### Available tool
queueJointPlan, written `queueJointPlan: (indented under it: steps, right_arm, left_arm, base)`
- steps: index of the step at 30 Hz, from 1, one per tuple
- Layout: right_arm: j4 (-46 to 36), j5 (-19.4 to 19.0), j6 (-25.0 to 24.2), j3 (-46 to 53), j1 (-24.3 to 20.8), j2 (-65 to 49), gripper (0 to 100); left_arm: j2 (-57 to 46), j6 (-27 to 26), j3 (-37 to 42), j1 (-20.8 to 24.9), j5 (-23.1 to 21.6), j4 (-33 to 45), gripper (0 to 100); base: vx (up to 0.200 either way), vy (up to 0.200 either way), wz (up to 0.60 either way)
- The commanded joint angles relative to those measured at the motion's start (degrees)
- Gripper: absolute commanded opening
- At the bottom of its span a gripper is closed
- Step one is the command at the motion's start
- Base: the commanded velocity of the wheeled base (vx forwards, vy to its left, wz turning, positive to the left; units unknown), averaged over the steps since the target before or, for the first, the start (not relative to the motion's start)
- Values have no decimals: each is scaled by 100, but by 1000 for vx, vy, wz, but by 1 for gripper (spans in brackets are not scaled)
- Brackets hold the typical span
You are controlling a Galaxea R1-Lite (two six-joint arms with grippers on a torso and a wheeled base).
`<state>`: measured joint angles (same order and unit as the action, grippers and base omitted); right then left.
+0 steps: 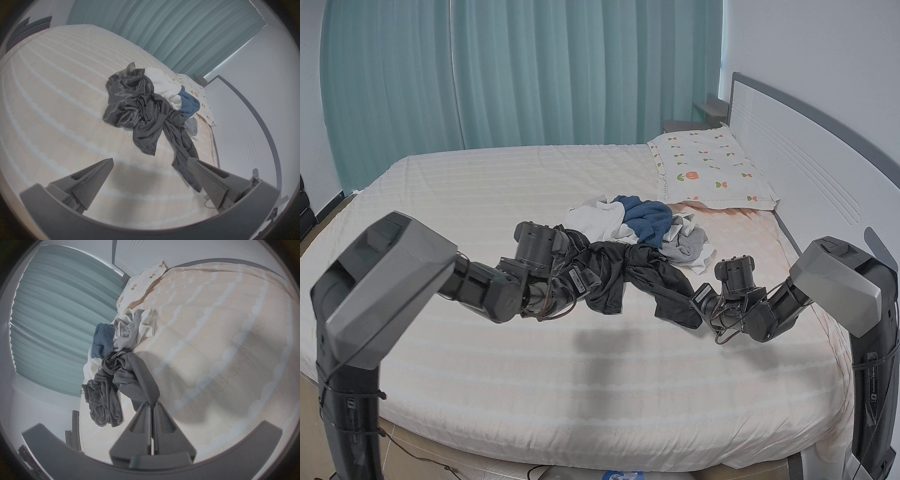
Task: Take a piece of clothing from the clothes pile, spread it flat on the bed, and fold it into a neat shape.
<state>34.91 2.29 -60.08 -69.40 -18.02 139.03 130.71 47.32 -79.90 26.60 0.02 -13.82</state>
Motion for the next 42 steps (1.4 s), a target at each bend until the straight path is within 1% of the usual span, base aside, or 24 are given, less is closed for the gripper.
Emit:
queueJointPlan:
  steps: [1,4,8,13,21,24,25,27,28,31,33,39,41,42]
  right_arm:
    - [332,-27,-39,340,-44,-263,0]
    - [332,-18,-39,340,-114,-280,0]
    - [341,-18,-31,375,-114,-342,0]
    - [341,-18,-39,357,-62,-368,0]
    - [341,-18,-39,383,-105,-377,0]
    - [341,-18,-39,392,-114,-377,0]
    - [341,-18,-39,392,-114,-377,0]
    - [341,-9,-48,392,-105,-368,0]
    - [341,-9,-48,392,-105,-368,0]
    - [341,-18,-57,401,-105,-377,0]
    - [341,-18,-57,401,-114,-377,0]
    - [349,-18,-75,463,-132,-395,0]
    - [349,-18,-75,471,-123,-430,0]
    - [349,-18,-92,471,-123,-447,0]
  left_arm:
    - [1537,119,-1432,135,85,372,100]
    - [2011,137,-2012,135,121,398,100]
    - [2442,251,-2654,144,507,468,100]
    - [2767,488,-3454,179,542,943,100]
    - [2996,506,-3469,196,534,697,100]
    - [3031,567,-3469,196,560,143,100]
    - [3031,567,-3469,196,560,143,100]
    - [2996,673,-3469,214,560,-103,100]
    - [2987,708,-3469,214,560,-138,100]
    - [2934,1051,-3469,205,551,-244,100]
    - [2890,1112,-3469,170,525,-279,100]
    - [3031,1095,-3469,109,516,-709,100]
    - [3031,1095,-3469,100,507,-709,100]
    - [3040,1095,-3469,100,499,-718,0]
  base:
    - [0,0,0]
    - [0,0,0]
    - [0,0,0]
    - [0,0,0]
    - [0,0,0]
    - [0,0,0]
    - [0,0,0]
    - [0,0,0]
    - [0,0,0]
    - [0,0,0]
    - [0,0,0]
    - [0,0,0]
    - [0,0,0]
    - [0,0,0]
